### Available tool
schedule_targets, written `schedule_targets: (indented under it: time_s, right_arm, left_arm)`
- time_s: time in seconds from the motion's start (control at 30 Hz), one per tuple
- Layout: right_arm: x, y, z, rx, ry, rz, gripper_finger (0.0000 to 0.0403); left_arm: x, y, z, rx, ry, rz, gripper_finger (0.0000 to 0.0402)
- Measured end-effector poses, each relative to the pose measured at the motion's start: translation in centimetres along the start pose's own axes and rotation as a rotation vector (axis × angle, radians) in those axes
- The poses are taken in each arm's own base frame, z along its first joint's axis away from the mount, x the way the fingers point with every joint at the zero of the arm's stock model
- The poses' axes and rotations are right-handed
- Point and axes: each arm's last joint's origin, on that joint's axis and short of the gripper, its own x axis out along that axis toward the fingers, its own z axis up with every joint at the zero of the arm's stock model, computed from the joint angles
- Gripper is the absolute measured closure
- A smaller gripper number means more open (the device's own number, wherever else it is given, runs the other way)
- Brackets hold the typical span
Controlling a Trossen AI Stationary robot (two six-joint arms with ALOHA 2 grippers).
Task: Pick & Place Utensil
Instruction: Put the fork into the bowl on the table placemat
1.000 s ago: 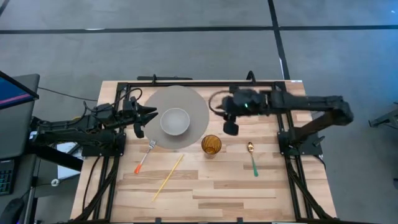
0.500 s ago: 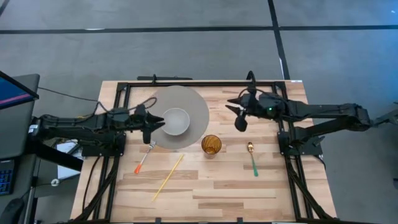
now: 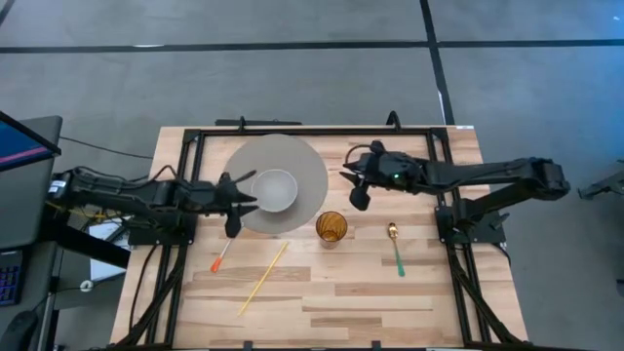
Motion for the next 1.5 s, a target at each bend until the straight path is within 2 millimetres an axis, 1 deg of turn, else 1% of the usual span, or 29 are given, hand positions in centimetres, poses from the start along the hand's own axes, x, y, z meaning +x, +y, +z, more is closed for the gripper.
schedule_targets:
  time_s: [0.07,0.17,0.27,0.43,0.53,0.63,0.77,1.07,1.2,1.3,1.5]
  right_arm:
    - [0.7,0.2,0.0,0.015,-0.022,0.004,0.0301]
    - [1.1,0.4,0.3,0.036,-0.067,0.008,0.0301]
    - [1.0,0.4,0.7,0.047,-0.098,0.009,0.0301]
    - [0.3,0.2,1.2,0.051,-0.128,0.011,0.0301]
    - [-0.1,0.1,1.4,0.054,-0.139,0.012,0.0301]
    - [-0.1,0.1,1.5,0.055,-0.146,0.012,0.0301]
    - [0.1,0.1,1.4,0.053,-0.14,0.01,0.0301]
    - [0.1,0.1,1.3,0.049,-0.129,0.01,0.0301]
    - [0.1,0.1,1.2,0.047,-0.122,0.01,0.0301]
    - [0.1,0.1,1.2,0.045,-0.118,0.01,0.0301]
    - [0.1,0.1,1.2,0.046,-0.121,0.01,0.0301]
  left_arm:
    - [-0.1,-0.1,-1.1,-0.065,0.11,-0.006,0.0289]
    - [-0.4,-0.1,-2.5,-0.17,0.258,0.012,0.0289]
    - [-0.6,-0.4,-3.5,-0.243,0.344,-0.004,0.0289]
    - [-0.4,-1.3,-4.7,-0.331,0.456,-0.071,0.0289]
    - [-0.2,-1.7,-5.4,-0.381,0.562,-0.097,0.0289]
    - [0.2,-2.0,-6.2,-0.413,0.666,-0.066,0.0289]
    - [0.8,-1.9,-7.4,-0.383,0.776,0.035,0.0289]
    - [2.7,-2.1,-9.1,-0.352,0.921,0.173,0.0289]
    - [3.2,-2.3,-9.5,-0.391,0.96,0.205,0.0289]
    - [3.2,-2.4,-9.6,-0.407,0.984,0.186,0.0289]
    - [2.8,-2.3,-9.3,-0.443,0.972,0.164,0.0289]
